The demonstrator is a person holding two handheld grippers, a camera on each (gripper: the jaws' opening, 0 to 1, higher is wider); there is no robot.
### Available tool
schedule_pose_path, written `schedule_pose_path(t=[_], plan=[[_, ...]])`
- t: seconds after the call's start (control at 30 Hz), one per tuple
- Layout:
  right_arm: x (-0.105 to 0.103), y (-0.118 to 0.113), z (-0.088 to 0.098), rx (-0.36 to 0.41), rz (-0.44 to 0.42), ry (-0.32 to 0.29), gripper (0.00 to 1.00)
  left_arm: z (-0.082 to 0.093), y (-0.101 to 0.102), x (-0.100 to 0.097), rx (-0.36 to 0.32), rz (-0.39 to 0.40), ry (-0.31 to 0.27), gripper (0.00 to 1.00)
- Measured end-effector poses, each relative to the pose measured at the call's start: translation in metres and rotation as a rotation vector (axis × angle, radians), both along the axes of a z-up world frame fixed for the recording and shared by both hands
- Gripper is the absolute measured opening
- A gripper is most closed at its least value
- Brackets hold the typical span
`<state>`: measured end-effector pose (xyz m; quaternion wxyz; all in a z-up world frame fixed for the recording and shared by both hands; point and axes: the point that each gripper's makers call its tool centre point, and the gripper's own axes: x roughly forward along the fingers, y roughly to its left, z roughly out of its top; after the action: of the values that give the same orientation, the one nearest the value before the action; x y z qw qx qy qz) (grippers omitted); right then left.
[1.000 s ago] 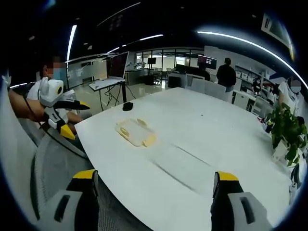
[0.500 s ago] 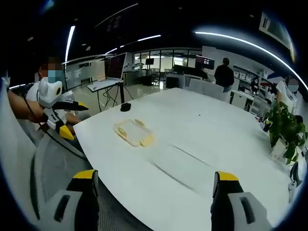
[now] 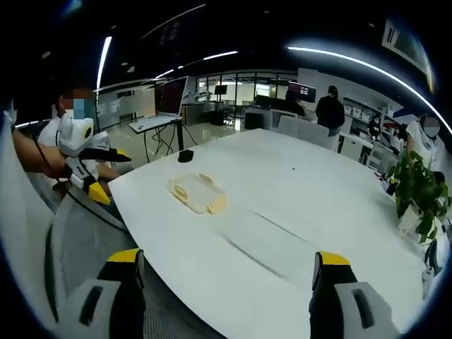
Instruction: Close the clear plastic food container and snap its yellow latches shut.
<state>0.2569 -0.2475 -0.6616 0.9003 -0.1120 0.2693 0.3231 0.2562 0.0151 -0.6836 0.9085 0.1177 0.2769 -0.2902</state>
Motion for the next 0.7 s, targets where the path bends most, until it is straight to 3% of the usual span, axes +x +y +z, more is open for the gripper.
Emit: schedule_pose_path(t=[0.47, 0.7], plan=[[0.01, 0.014, 0.001, -0.02, 0.045, -0.016, 0.99, -0.001, 0.009, 0.01, 0.021, -0.035, 0.005, 0.99], [0.022, 0.026, -0.002, -0.083, 0.109, -0.037, 0.95, 0.004, 0.013, 0.021, 0.079, -0.127, -0.027, 0.93]])
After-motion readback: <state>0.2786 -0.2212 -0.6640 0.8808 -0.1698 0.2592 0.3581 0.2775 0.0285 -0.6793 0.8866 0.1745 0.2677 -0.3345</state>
